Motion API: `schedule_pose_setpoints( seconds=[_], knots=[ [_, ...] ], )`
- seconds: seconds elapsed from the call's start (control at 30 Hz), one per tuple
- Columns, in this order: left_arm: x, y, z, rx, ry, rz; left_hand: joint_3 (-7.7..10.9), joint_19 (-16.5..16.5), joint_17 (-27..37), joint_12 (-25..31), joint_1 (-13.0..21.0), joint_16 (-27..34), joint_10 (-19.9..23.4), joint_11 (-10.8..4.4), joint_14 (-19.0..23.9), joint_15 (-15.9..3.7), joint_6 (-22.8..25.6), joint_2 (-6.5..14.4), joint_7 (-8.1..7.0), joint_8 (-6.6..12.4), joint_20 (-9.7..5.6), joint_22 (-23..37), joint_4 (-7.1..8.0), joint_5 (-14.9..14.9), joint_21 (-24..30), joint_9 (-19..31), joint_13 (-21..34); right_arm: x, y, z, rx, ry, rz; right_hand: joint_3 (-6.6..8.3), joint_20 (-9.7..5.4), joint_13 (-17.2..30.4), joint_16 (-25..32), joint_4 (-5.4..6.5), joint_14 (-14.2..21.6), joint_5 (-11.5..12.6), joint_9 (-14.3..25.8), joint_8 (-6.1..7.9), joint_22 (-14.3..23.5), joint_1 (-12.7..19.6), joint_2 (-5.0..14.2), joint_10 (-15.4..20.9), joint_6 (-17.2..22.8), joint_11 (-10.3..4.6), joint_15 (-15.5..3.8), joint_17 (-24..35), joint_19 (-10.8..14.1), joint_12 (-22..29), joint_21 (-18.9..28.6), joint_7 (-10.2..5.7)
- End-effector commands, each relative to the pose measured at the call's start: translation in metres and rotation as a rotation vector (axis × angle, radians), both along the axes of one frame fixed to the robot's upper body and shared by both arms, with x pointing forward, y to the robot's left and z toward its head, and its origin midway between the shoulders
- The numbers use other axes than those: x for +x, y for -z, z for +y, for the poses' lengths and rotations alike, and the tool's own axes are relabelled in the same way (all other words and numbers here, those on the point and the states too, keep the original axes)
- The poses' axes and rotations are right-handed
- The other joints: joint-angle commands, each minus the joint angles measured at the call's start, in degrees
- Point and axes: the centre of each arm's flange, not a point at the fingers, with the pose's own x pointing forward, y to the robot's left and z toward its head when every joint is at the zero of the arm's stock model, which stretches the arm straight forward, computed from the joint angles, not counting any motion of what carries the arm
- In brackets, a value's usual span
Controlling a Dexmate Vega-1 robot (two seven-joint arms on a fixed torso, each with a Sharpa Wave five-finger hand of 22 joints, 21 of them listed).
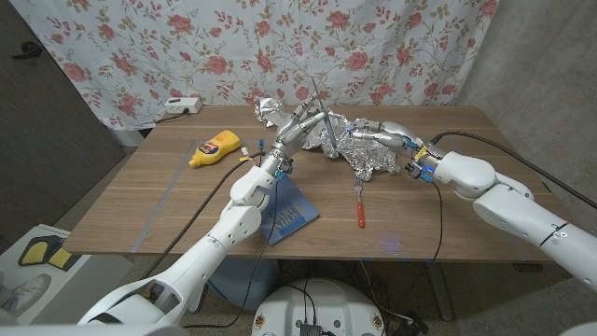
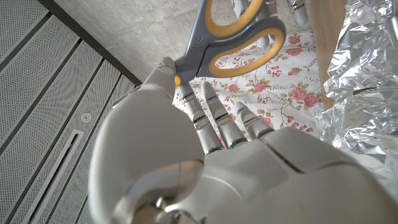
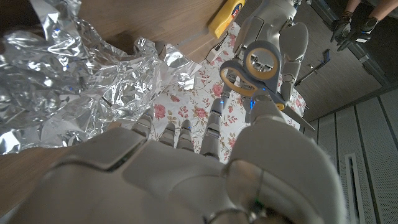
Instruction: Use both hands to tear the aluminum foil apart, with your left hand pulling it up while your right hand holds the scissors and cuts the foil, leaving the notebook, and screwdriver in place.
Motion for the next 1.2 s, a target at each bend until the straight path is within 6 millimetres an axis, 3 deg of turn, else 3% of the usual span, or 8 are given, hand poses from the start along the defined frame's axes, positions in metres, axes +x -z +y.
schedule_pose_setpoints(
  seconds=[0.03, 0.53, 0.67, 1.2],
  knots=[
    [0.003, -0.002, -0.005, -0.01, 0.02, 0.002, 0.49, 0.1, 0.18, 6.89, 0.21, -0.2, 0.19, -0.28, 0.25, -1.23, 0.81, 0.44, 0.02, 0.31, -0.45, 0.1, 0.31, 0.24, 0.22, 0.14, 13.55, 0.003, 0.0, 0.004, -0.007, -0.02, 0.006, 0.32, -0.06, 0.02, 0.46, -0.04, -5.57, -0.01, 0.19, -0.05, 0.07, 0.78, -0.13, -0.4, -0.12, -0.13, -0.41, 0.08, 0.32, 0.22, 0.19, -0.04],
    [0.009, -0.002, -0.008, -0.004, 0.029, 0.012, 0.46, 0.09, 0.46, 6.92, 0.31, -0.16, 0.19, -0.25, 0.34, -1.21, 1.44, 0.46, -0.59, 0.45, -0.28, 0.1, 0.3, 0.18, 0.24, 0.15, 13.64, 0.005, 0.001, 0.005, -0.001, -0.036, 0.013, 0.69, -0.1, -0.37, 0.49, -0.13, -5.44, 0.08, 0.43, 0.02, 0.06, 1.66, 0.07, -0.41, -0.03, -0.34, -0.48, 0.05, 0.64, 0.27, 0.23, -0.18],
    [0.01, -0.002, -0.01, 0.008, 0.035, 0.007, 0.4, 0.07, 0.63, 6.83, 0.4, -0.15, 0.14, -0.21, 0.29, -1.31, 2.84, 0.37, -1.55, 0.92, -0.31, 0.1, 0.23, 0.09, 0.24, 0.15, 13.55, 0.006, 0.001, 0.006, 0.0, -0.046, 0.017, 0.74, -0.09, -0.46, 0.49, -0.12, -5.46, 0.09, 0.48, 0.02, 0.06, 1.8, 0.1, -0.41, -0.03, -0.45, -0.61, 0.04, 0.68, 0.28, 0.22, -0.24],
    [0.013, -0.001, -0.017, 0.027, 0.058, 0.011, 0.14, -0.21, 1.16, 6.76, 0.64, 0.13, 0.77, -0.18, 0.5, -1.47, 4.23, 0.2, -0.65, 1.17, -0.53, 0.1, 0.12, -0.08, 0.17, 0.16, 13.07, 0.01, 0.004, 0.009, 0.003, -0.071, 0.031, 1.1, -0.03, -0.93, 0.22, -0.1, -6.23, 0.23, 0.77, -0.14, 0.05, 2.69, 0.31, -1.3, -0.43, -1.69, -1.1, 0.02, 0.73, 0.04, 0.14, -0.55]
  ],
)
